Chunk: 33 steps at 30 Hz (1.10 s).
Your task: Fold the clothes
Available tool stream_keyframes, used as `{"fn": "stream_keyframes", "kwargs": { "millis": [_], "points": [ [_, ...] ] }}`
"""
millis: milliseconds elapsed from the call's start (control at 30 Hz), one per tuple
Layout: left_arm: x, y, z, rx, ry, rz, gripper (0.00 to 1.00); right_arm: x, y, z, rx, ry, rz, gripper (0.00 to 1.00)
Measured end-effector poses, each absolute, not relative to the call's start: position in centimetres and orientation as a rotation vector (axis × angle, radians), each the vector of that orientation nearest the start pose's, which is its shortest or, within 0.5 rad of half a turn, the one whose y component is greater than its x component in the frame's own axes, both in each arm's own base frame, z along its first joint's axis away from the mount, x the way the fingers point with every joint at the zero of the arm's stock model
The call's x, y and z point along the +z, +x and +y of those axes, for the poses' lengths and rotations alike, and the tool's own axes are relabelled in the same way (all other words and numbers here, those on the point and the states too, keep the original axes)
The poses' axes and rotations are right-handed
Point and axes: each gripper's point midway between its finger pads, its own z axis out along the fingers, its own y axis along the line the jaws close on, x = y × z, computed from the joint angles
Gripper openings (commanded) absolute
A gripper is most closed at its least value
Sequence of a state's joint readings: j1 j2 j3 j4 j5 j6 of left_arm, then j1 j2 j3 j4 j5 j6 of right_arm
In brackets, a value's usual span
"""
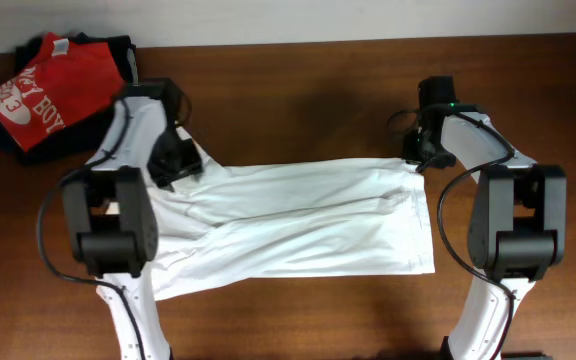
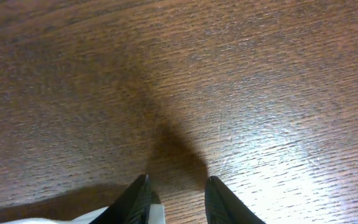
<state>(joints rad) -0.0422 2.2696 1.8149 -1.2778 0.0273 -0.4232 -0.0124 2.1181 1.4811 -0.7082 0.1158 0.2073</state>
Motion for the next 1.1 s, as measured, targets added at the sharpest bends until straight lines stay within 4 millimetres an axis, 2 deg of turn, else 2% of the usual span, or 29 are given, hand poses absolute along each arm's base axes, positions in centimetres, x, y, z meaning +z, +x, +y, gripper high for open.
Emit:
{"fn": "stream_keyframes", "kwargs": {
  "millis": [67,100,200,267,367,433,467,500,567,633,667,733,767,833,867,933,967,1033,1100],
  "points": [
    [1.9,39.7,-4.2,0.004,-0.554,3.253,0.63,0.3,44.4,-2.5,-0.135,0.337,2.885,0.33],
    [1.9,39.6,-4.3,-0.009,-0.556,3.255,0.63,0.3,44.4,-2.4,-0.127,0.336,2.886,0.37],
    [1.9,39.6,-4.1,-0.015,-0.570,3.254,0.63,0.2,44.4,-2.1,-0.101,0.337,2.888,0.40],
    [1.9,39.7,-3.9,-0.015,-0.582,3.252,0.51,0.3,44.5,-2.1,-0.095,0.337,2.888,0.40],
    [1.4,39.6,-3.5,-0.011,-0.605,3.259,0.47,0.3,44.5,-2.0,-0.091,0.337,2.889,0.41],
    [0.1,39.6,-3.5,-0.012,-0.612,3.277,0.32,0.3,44.4,-2.0,-0.091,0.336,2.890,0.41],
    [0.1,39.8,-3.7,-0.028,-0.614,3.273,0.17,0.3,44.4,-2.0,-0.091,0.337,2.890,0.41],
    [0.1,39.9,-3.8,-0.038,-0.611,3.269,0.14,0.3,44.4,-2.0,-0.091,0.336,2.890,0.41],
    [0.1,40.1,-4.0,-0.055,-0.612,3.264,0.06,0.3,44.4,-2.0,-0.091,0.337,2.890,0.46],
    [0.1,40.0,-4.0,-0.059,-0.613,3.266,0.05,0.6,44.3,-2.0,-0.094,0.338,2.910,0.69],
    [0.1,40.0,-4.0,-0.057,-0.613,3.267,0.05,1.7,44.5,-1.8,-0.080,0.346,2.933,0.75],
    [0.1,40.0,-3.9,-0.051,-0.613,3.267,0.05,4.4,46.4,-1.1,-0.011,0.318,2.895,0.79],
    [0.1,40.0,-3.9,-0.049,-0.614,3.267,0.04,4.9,46.9,-0.6,0.029,0.306,2.879,0.79],
    [0.1,40.0,-3.9,-0.048,-0.613,3.267,0.01,4.9,46.8,0.0,0.076,0.293,2.889,0.63],
    [0.1,40.0,-3.9,-0.048,-0.613,3.268,0.01,4.7,46.7,0.2,0.088,0.288,2.894,0.59],
    [0.1,39.9,-3.9,-0.045,-0.614,3.269,0.01,3.3,46.2,0.4,0.096,0.294,2.939,0.56],
    [0.1,39.9,-3.9,-0.044,-0.614,3.270,0.01,1.8,45.5,0.5,0.093,0.310,2.984,0.56],
    [0.1,39.9,-3.9,-0.044,-0.613,3.270,0.01,0.9,45.0,0.6,0.094,0.316,3.014,0.56],
    [0.1,39.9,-3.9,-0.043,-0.614,3.271,0.01,0.8,44.9,0.6,0.094,0.319,3.019,0.48]
  ]
}}
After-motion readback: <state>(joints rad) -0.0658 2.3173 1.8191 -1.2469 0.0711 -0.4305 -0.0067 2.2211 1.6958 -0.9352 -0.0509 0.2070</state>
